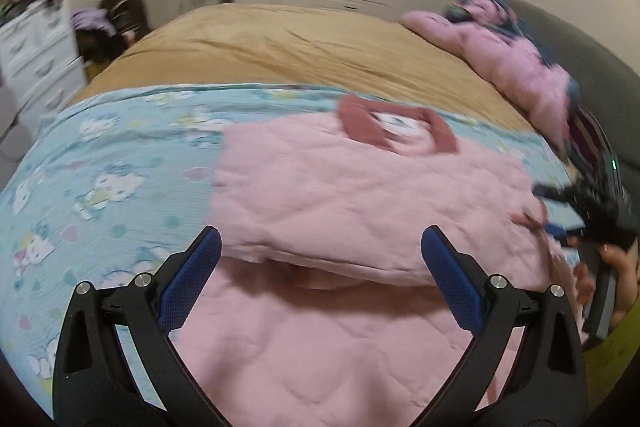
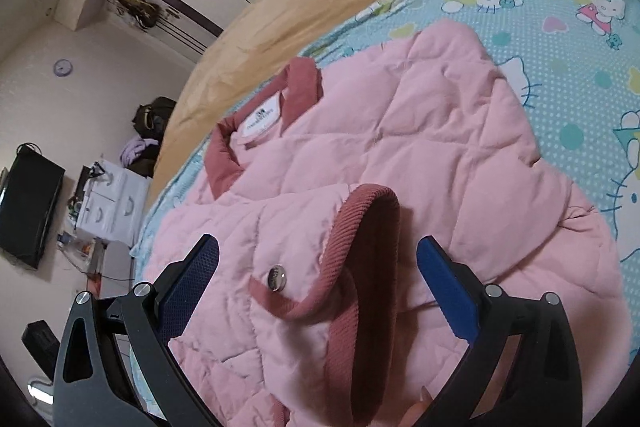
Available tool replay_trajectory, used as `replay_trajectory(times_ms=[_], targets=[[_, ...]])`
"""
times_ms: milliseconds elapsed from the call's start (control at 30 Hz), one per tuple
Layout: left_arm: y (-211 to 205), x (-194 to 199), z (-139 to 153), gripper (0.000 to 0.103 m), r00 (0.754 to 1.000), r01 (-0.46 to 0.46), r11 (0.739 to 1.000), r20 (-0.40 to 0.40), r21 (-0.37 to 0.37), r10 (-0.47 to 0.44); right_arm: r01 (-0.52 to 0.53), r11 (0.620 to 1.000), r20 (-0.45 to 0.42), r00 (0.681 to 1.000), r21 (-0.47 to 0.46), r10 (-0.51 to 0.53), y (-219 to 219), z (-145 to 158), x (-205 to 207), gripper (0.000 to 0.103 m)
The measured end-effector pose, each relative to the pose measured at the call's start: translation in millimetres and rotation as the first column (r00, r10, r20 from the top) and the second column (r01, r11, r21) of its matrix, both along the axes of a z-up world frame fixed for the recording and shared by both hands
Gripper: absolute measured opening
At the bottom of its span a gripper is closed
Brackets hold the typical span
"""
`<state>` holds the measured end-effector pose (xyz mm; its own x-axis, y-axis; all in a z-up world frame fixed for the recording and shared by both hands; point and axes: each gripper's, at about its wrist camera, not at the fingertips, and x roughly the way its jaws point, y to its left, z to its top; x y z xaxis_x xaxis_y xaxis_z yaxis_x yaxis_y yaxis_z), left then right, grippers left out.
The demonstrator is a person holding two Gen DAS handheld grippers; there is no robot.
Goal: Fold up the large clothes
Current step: 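Open the left tool and move the right tool to the dark pink trimmed front edge, then grasp the trimmed front edge with the right tool and fold it over the body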
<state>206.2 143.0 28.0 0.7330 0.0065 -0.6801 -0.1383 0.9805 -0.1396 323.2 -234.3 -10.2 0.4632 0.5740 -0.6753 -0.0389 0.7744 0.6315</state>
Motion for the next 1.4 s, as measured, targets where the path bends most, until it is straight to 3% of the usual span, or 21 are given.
replay_trajectory(times_ms=[167,267,333,400,467,567,667,800,967,1200,1400], targets=[[28.9,6.7,2.2,0.094,0.998,-0.07,0.997,-0.005,0.015,0.07,-0.006,1.0,-0.014,1.0,-0.027,0.006,8.8,-7.4,2.6,0.097],[37.6,18.6,1.0,0.094,0.996,-0.084,0.996,-0.016,0.01,0.084,-0.006,0.998,0.011,1.0,-0.067,0.007,14.2,-7.1,1.7,0.057],[41.3,26.2,1.8,0.094,0.996,-0.086,0.996,-0.018,-0.007,0.086,-0.022,0.996,0.074,0.997,-0.082,0.028,18.6,0.8,-2.2,0.023],[45.1,30.8,3.4,0.094,0.996,-0.085,0.996,-0.012,-0.025,0.084,-0.052,0.991,0.167,0.983,-0.121,0.072,23.6,19.2,-6.0,0.017],[45.6,37.6,5.9,0.094,0.997,-0.083,0.996,-0.007,-0.03,0.083,-0.058,0.987,0.238,0.967,-0.15,0.093,25.9,39.6,-6.6,0.016],[45.1,47.8,8.5,0.094,0.996,-0.089,0.996,-0.006,-0.029,0.089,-0.086,0.973,0.367,0.916,-0.214,0.162,29.5,85.0,-3.0,0.016],[44.4,57.5,11.4,0.094,0.996,-0.088,0.994,-0.001,-0.064,0.088,-0.091,0.961,0.431,0.88,-0.263,0.201,32.8,118.6,7.4,0.016],[28.4,74.6,8.3,0.094,0.999,-0.048,0.997,-0.017,-0.057,0.048,-0.092,0.938,0.464,0.85,-0.335,0.25,36.3,140.2,20.3,0.016],[3.8,93.2,-7.4,0.094,0.998,0.018,0.996,-0.054,-0.087,-0.023,-0.088,0.919,0.451,0.851,-0.383,0.269,35.3,136.4,27.6,0.016],[-29.7,107.6,-37.6,0.094,0.987,0.107,0.984,-0.104,-0.143,-0.123,-0.073,0.919,0.399,0.885,-0.388,0.239,25.9,111.3,29.2,0.016],[-39.7,114.2,-61.3,0.074,0.975,0.133,0.977,-0.155,-0.167,-0.159,-0.07,0.919,0.367,0.903,-0.389,0.224,21.3,98.8,32.7,0.016]])
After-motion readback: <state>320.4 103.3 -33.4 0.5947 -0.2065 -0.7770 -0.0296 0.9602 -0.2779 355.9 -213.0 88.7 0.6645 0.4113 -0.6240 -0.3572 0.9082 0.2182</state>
